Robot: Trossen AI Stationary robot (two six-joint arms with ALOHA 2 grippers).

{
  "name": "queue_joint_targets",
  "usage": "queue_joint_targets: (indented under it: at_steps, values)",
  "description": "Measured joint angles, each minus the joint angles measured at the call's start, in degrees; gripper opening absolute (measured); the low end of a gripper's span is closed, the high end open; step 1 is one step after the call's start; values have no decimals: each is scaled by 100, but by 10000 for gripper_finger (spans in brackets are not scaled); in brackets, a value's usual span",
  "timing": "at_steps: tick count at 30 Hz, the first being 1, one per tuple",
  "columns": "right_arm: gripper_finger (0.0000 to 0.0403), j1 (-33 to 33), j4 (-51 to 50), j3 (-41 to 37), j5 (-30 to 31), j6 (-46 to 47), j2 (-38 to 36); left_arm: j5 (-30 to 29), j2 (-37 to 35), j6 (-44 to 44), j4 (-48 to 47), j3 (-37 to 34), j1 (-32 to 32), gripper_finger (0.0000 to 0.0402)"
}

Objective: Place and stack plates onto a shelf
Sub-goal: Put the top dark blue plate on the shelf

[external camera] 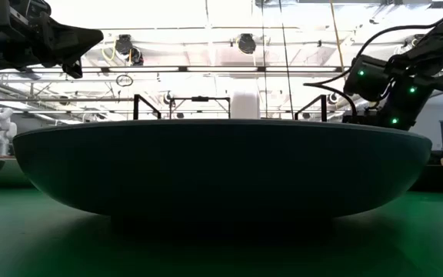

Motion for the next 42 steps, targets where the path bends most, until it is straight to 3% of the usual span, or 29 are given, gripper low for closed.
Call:
queue_joint_targets:
  at_steps: [9, 20, 29, 38, 42]
  values:
    - [143, -108, 130, 0, -104, -70, 79, 0, 0, 0, -2, 0, 2, 17]
    - [13, -105, 179, 8, -251, 22, 75, 0, 0, 0, -2, 2, 2, 17]
    - [5, -98, 417, 15, -240, 543, -246, 0, -2, 0, -2, 1, 0, 17]
    - [1, -105, 409, 402, 809, 550, -1222, 0, 0, 0, -1, 0, 2, 17]
    - [1, -98, 476, 855, 903, 94, -1516, 0, -1, 0, 0, 0, 1, 17]
